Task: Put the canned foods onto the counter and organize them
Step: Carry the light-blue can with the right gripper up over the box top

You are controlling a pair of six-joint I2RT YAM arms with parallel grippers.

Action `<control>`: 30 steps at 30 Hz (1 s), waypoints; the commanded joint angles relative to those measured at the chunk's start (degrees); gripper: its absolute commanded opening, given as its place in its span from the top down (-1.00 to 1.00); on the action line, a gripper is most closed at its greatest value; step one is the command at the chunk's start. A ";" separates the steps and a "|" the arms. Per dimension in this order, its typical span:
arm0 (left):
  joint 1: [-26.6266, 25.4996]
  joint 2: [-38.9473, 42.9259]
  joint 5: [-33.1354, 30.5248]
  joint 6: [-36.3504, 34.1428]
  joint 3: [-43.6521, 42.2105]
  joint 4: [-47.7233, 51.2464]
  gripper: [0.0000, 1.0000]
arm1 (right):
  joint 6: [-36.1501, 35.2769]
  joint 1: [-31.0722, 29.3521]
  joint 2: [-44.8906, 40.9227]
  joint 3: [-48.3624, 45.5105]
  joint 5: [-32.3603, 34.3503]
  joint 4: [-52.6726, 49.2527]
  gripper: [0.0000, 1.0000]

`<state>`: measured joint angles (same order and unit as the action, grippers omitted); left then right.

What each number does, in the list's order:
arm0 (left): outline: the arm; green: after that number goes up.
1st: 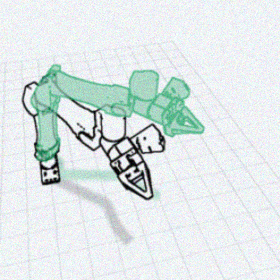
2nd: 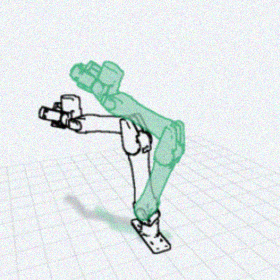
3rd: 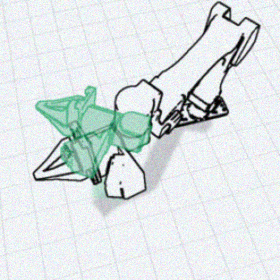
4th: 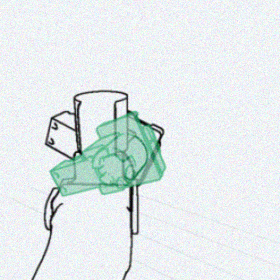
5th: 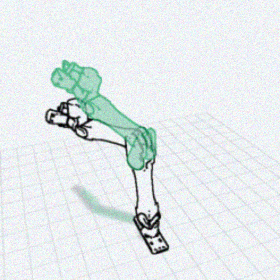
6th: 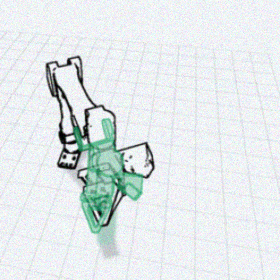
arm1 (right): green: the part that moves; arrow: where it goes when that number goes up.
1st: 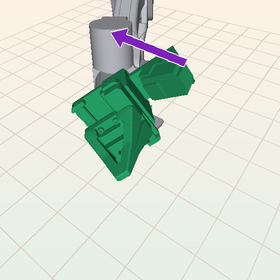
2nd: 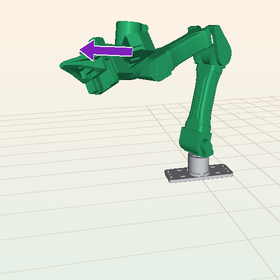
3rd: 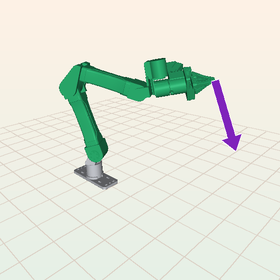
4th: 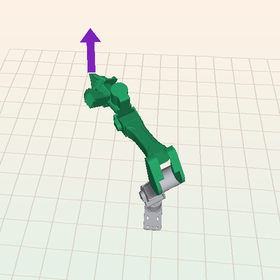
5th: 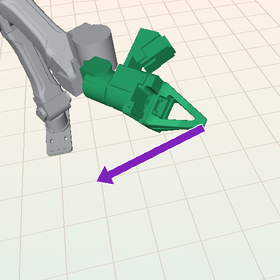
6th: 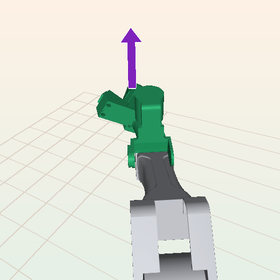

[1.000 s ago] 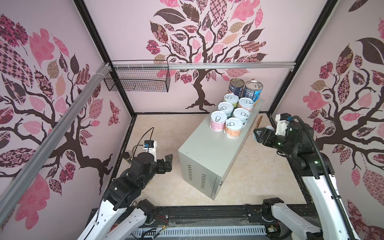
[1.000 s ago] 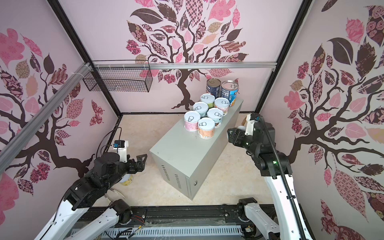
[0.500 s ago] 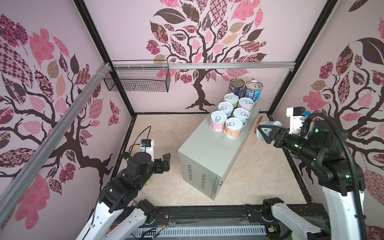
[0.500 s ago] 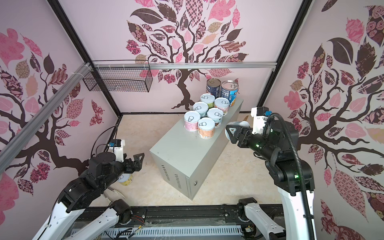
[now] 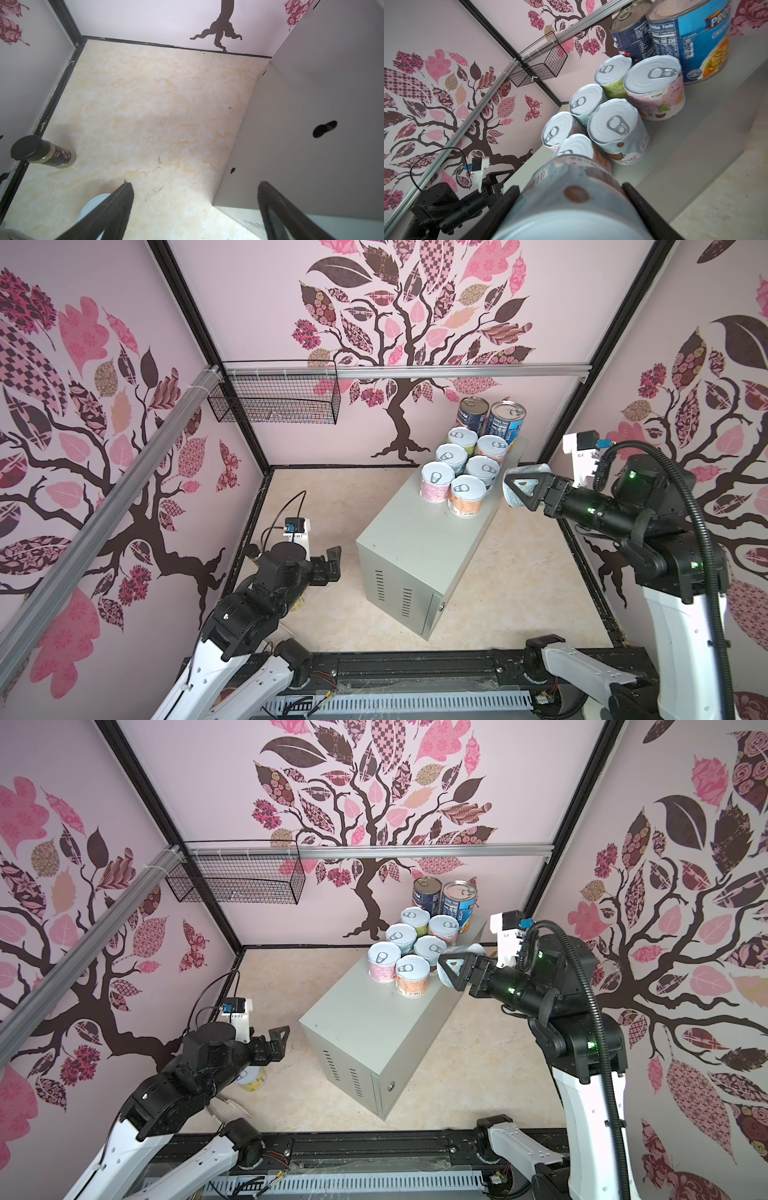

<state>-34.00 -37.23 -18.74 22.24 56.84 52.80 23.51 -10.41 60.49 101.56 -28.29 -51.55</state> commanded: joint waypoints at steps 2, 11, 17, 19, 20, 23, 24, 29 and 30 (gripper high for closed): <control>0.34 -0.28 -1.32 -1.15 1.81 -1.16 -0.94 | -1.59 -2.16 -0.28 3.75 -0.27 0.81 -0.29; 0.34 -1.39 -1.74 -1.15 0.58 -2.82 -0.92 | -2.33 -5.75 -1.11 0.78 0.61 0.24 -0.27; 0.34 -2.40 -2.60 -1.49 0.06 -3.45 -0.92 | -1.44 -23.12 -1.65 -2.85 15.37 1.59 -0.28; 0.31 -2.54 -3.10 -1.84 0.13 -3.42 -0.92 | -1.74 -36.53 -0.34 -2.97 29.33 0.90 -0.34; 0.29 -2.46 -3.39 -1.97 0.27 -3.40 -0.92 | -1.92 -41.75 0.47 -2.42 34.18 0.54 -0.36; 0.34 -1.99 -4.00 -2.46 0.52 -3.22 -0.92 | -2.23 -46.71 3.64 1.20 37.51 -0.83 -0.36; 0.33 -1.81 -4.31 -2.55 0.39 -3.21 -0.92 | -2.40 -46.75 4.41 2.05 37.58 -1.08 -0.34; 0.34 -0.92 -4.77 -3.16 -0.28 -3.19 -0.92 | -3.39 -46.72 7.24 3.74 38.76 -2.92 -0.30; 0.31 -0.76 -4.82 -3.38 -0.29 -3.18 -0.92 | -3.69 -46.73 8.11 4.39 39.49 -4.06 -0.30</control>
<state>-33.98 -38.54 -22.70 20.05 56.84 50.59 21.06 -56.88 67.64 102.21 6.87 -55.77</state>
